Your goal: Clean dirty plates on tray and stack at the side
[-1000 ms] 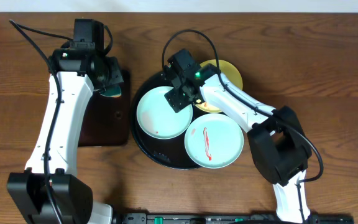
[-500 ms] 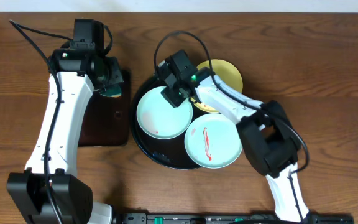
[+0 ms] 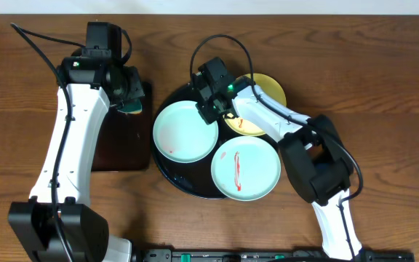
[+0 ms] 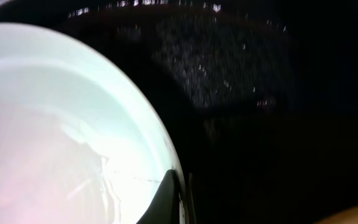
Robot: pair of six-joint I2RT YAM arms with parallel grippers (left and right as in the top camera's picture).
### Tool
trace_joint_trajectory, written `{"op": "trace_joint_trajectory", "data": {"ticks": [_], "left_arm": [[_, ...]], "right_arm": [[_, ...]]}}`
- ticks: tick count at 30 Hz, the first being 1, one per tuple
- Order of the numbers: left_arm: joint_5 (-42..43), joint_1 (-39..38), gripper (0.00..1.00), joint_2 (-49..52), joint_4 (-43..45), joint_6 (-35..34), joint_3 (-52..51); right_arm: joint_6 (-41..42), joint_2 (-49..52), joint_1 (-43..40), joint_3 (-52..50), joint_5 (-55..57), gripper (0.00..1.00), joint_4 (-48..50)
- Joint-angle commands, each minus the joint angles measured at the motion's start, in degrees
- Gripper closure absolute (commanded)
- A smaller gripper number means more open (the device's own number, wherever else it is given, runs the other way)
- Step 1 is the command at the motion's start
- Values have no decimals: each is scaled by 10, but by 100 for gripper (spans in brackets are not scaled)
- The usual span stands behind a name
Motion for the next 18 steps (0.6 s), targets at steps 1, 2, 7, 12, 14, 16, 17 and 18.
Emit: {"op": "trace_joint_trajectory", "data": {"ticks": [1,2,7,12,14,16,17,18], "left_arm": [[-6,2,92,0,-1,5,-2],[-6,2,93,0,-1,5,-2],[-5,2,93,0,-1,5,-2],[20,0,93,0,-2,-9,-8],[35,-2,92,0,-1,-21,-16],[41,-8,93,0,0,-35,-28],[41,-15,93,0,1,-37,-36],[41,-20,93,0,3,-36,-42]], "right_arm": [[80,-64,0,8,31,99,-26],[97,-77,0,8,47,99,-40],[210,-105,4,8,149,99,-120],[281,-84,6,6,180,99,-161],[294,-74,11,5,180,99,-161],[307,-63,19,5,180,99,-161],[313,-56,23,5,180,99,-160],[313,-54,26,5,180,99,-159]]}}
